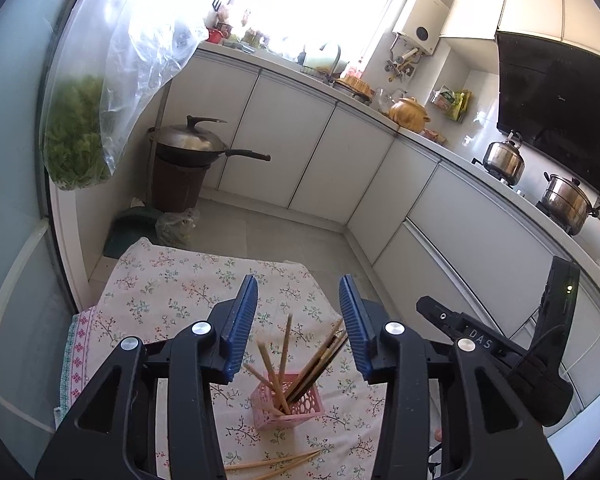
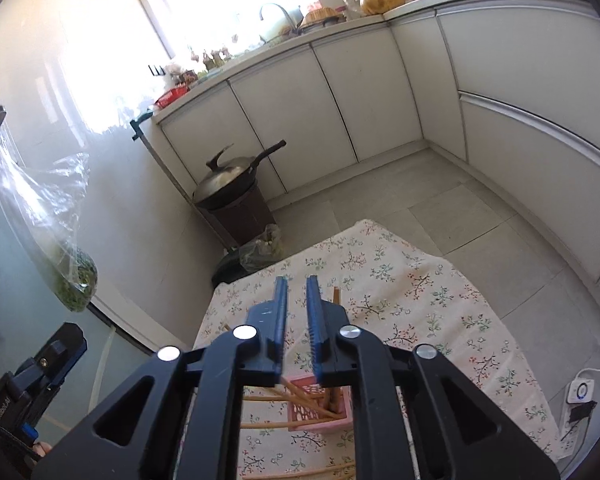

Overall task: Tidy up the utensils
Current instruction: 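Lower both chopsticks into the pink basket and open both grippers, then move both grippers to the remaining chopsticks and grasp one with the left gripper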

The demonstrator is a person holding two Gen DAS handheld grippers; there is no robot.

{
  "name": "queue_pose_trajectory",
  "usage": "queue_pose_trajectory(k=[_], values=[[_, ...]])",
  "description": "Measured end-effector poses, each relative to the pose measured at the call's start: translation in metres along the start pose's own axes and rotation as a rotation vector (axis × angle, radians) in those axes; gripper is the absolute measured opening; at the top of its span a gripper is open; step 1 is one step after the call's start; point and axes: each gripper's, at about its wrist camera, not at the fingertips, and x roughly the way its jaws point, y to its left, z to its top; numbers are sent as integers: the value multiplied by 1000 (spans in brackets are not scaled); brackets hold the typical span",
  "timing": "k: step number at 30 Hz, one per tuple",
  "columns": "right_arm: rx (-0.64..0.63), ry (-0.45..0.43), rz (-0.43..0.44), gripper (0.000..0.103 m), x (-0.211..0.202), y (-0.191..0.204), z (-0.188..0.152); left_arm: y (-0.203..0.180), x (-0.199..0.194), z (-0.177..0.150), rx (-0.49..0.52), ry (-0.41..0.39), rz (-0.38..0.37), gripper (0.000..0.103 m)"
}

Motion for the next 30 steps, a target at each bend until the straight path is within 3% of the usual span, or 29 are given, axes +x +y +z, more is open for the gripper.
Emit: queue_pose_trajectory(k=[1, 6, 11, 15, 20, 27, 30], values=[[-3, -15, -2, 24, -6, 1, 1, -2, -2, 0, 3, -4, -2, 42], [-76, -84, -38, 24, -38, 10, 0, -18, -9, -2, 37, -20, -10, 45], [-137, -109, -66, 25, -62, 16, -6, -38, -17, -9, 99, -46, 3, 60], [-163, -126, -94, 27, -77, 16, -15, -50, -20, -17, 153, -56, 36, 64], [-177, -142, -130, 45, -93, 10, -30, -54, -22, -28, 178, -55, 66, 77], [-143, -136, -169, 64, -104, -7, -41, -61, -24, -41, 217, -37, 94, 83], [-112, -149, -181, 77, -111, -15, -44, -63, -26, -45, 231, -33, 100, 89]])
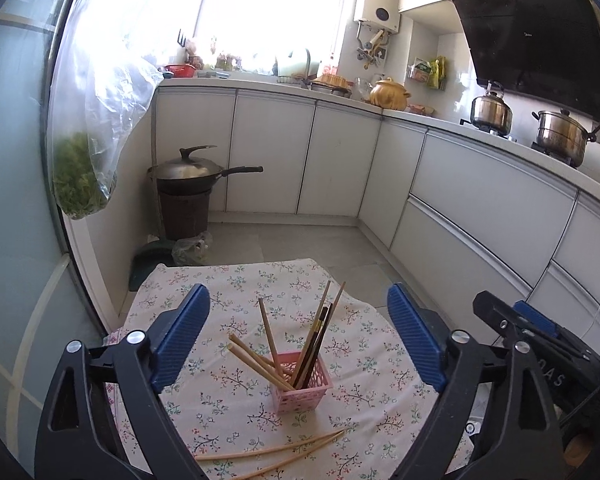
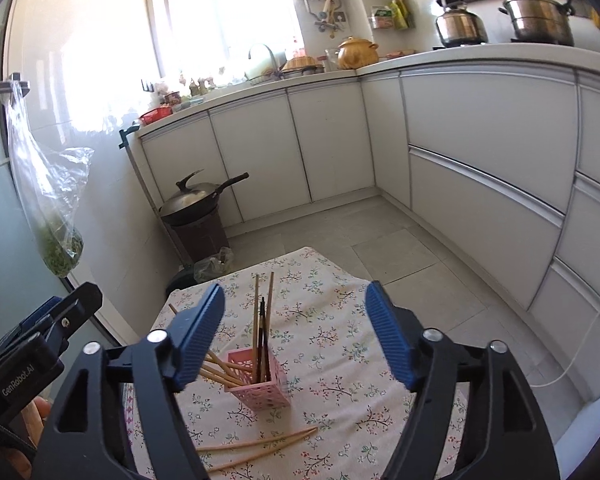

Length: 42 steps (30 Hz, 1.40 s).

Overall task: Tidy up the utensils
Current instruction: 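Move both grippers to the remaining chopsticks and grasp one with the left gripper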

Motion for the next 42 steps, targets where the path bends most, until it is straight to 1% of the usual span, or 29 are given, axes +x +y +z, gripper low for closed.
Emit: queue_pose_trajectory(k=[2, 4, 6, 9, 12, 16, 18, 19, 21, 23, 24, 26, 28, 30, 31, 32, 33, 35, 38, 41, 42], values=[[20, -16, -10, 87, -5, -7, -3, -1, 0, -3, 13, 5, 8, 94], [33, -26, -19, 94, -10, -13, -8, -3, 0, -8, 27, 18, 13, 96], [40, -22, -23, 96, -12, -20, -14, -5, 2, -14, 47, 43, 20, 96], [43, 1, -32, 96, -13, -31, -26, -7, 10, -27, 82, 99, 31, 96], [50, 29, -42, 96, -12, -42, -40, -9, 20, -45, 125, 176, 20, 96], [79, 96, -48, 96, -13, -65, -69, -15, 47, -73, 197, 345, -28, 96], [86, 145, -53, 96, -13, -78, -88, -20, 61, -88, 233, 430, -50, 96], [89, 168, -55, 96, -14, -82, -96, -23, 72, -98, 252, 493, -65, 96], [103, 215, -55, 96, -14, -91, -111, -27, 89, -116, 264, 590, -91, 96], [116, 289, -68, 96, -10, -100, -130, -31, 111, -137, 254, 704, -134, 96], [128, 327, -75, 96, -8, -104, -139, -33, 122, -147, 250, 749, -143, 96], [164, 385, -78, 96, -2, -112, -152, -36, 141, -164, 256, 807, -150, 96], [197, 427, -91, 96, 4, -119, -160, -39, 160, -178, 279, 857, -126, 94], [230, 438, -88, 96, 5, -126, -163, -43, 174, -185, 307, 873, -114, 90], [238, 435, -91, 96, 5, -128, -164, -45, 183, -188, 319, 882, -108, 82], [244, 431, -96, 96, 5, -129, -165, -45, 188, -191, 323, 893, -107, 69], [247, 429, -100, 96, 5, -130, -165, -46, 194, -193, 325, 910, -109, 61], [248, 441, -99, 96, 9, -131, -167, -50, 203, -195, 340, 924, -110, 42], [258, 497, -89, 96, 18, -132, -175, -55, 210, -199, 377, 921, -95, 30], [290, 536, -67, 96, 25, -135, -178, -60, 215, -204, 422, 933, -87, 24], [297, 541, -64, 96, 25, -135, -178, -59, 217, -205, 427, 936, -85, 24]])
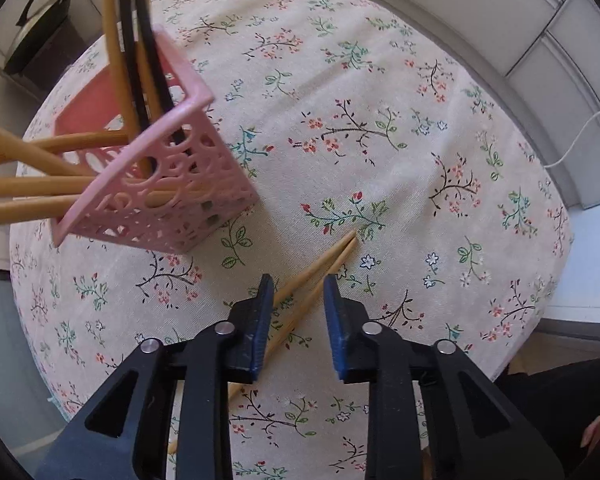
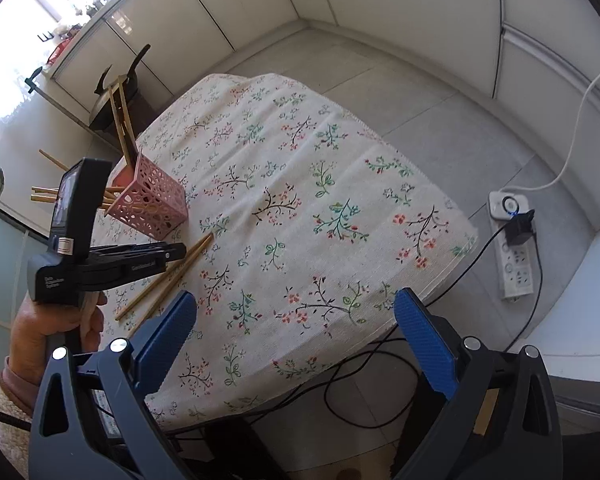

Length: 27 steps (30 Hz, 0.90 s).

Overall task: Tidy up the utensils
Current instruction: 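Move both grippers to the remaining chopsticks and grasp one with the left gripper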

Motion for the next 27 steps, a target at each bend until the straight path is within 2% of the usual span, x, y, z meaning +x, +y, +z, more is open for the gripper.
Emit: queue_pose_trajectory(k=[4, 13, 17, 22, 27], values=[[4, 3, 1, 96, 1, 0, 0, -2, 12, 2, 18, 29, 8, 23], [30, 27, -2, 96, 6, -6, 1, 0, 27, 12, 44, 34, 22, 22], [23, 24, -15, 96, 7, -5, 0, 4, 28, 12, 29, 29, -20, 13], [37, 28, -32, 96, 14, 1, 7, -5, 21, 11, 26, -37, -35, 5], [45, 68, -24, 96, 37, 20, 25, -9, -20, 6, 56, -156, -17, 5]])
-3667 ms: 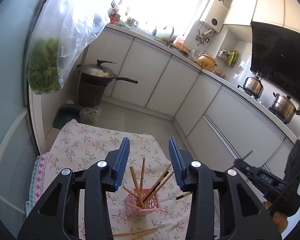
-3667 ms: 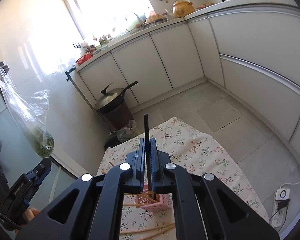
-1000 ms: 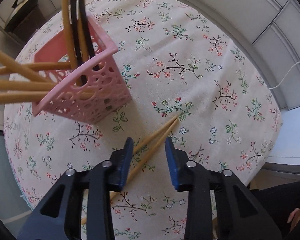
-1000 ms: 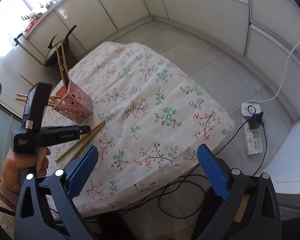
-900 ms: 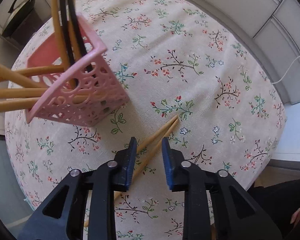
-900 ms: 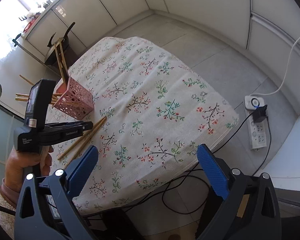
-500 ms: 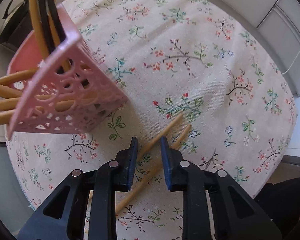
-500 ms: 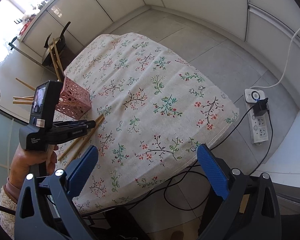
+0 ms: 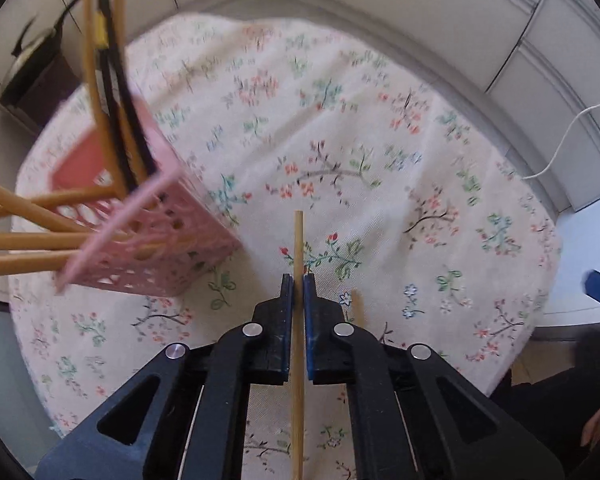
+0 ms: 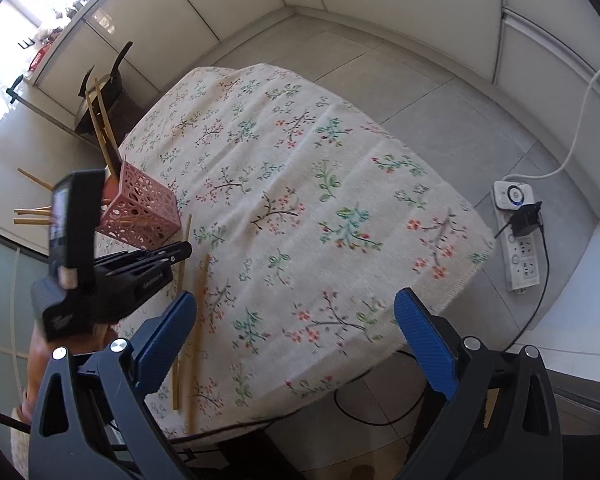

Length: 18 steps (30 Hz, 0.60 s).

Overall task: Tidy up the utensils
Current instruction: 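Grasp the last wooden chopstick with the right gripper while the left gripper holds its chopstick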

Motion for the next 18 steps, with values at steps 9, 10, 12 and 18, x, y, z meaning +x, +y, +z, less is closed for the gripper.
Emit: queue_pose_trajectory(k=[9, 10, 12, 18], values=[[-87, 261, -47, 93, 89, 48, -6, 20, -105, -42, -44, -230, 27, 5], [-98, 280, -58, 88, 97, 52, -9, 17, -113, -46, -51, -246, 31, 5], [-140, 269, -112, 84, 107, 63, -13, 20, -127, -49, -65, -290, 53, 5], [-204, 154, -221, 29, 110, 82, -24, 22, -149, -52, -79, -363, 54, 5]])
